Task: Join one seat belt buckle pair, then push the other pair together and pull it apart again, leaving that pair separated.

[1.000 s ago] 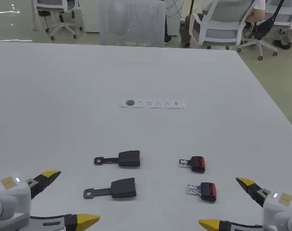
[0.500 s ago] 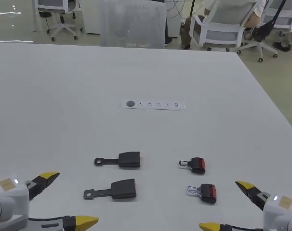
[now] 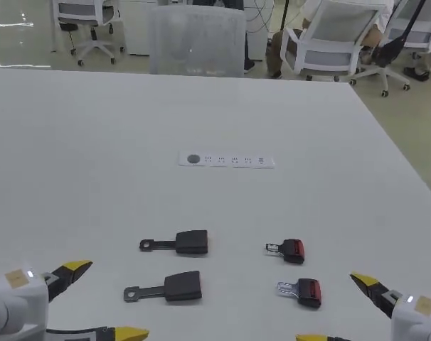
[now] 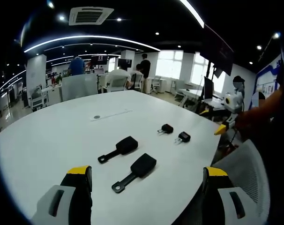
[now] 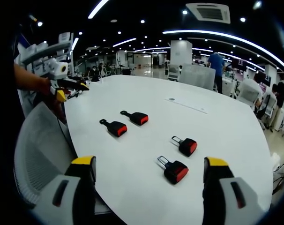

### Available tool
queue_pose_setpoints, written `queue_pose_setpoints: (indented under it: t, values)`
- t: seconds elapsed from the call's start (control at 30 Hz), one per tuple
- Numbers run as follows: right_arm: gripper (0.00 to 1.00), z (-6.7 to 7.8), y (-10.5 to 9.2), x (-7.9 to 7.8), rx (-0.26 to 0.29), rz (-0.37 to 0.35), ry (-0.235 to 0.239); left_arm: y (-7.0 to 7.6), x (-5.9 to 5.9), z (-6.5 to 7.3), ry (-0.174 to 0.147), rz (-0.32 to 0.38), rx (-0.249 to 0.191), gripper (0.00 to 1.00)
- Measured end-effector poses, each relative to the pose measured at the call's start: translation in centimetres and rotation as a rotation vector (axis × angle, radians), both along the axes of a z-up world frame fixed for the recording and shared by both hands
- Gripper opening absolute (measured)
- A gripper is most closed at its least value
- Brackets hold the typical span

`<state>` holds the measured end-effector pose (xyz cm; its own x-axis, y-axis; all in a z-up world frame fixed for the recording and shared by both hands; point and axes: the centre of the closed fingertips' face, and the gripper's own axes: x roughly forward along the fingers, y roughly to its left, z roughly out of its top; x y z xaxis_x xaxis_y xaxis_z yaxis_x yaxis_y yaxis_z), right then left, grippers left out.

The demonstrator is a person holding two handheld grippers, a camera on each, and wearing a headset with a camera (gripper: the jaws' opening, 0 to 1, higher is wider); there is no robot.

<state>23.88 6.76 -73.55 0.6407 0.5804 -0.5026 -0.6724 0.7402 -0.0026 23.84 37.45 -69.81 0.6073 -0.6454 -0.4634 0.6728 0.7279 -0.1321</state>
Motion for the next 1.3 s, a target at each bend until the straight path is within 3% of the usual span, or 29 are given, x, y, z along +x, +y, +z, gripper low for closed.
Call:
queue_pose_setpoints:
  t: [0.8, 1.3]
  values:
    - [0.92, -1.0, 0.0, 0.1, -0.018, 0.021, 0.037, -0.4, 0.9, -1.0, 0.015, -0.010, 0.001, 1.00]
    - [0.87, -2.2, -0.6, 1.3, -0.055, 0.050, 0.084, -1.3, 2.1, -2.1, 0.035, -0.041, 0.007, 0.99]
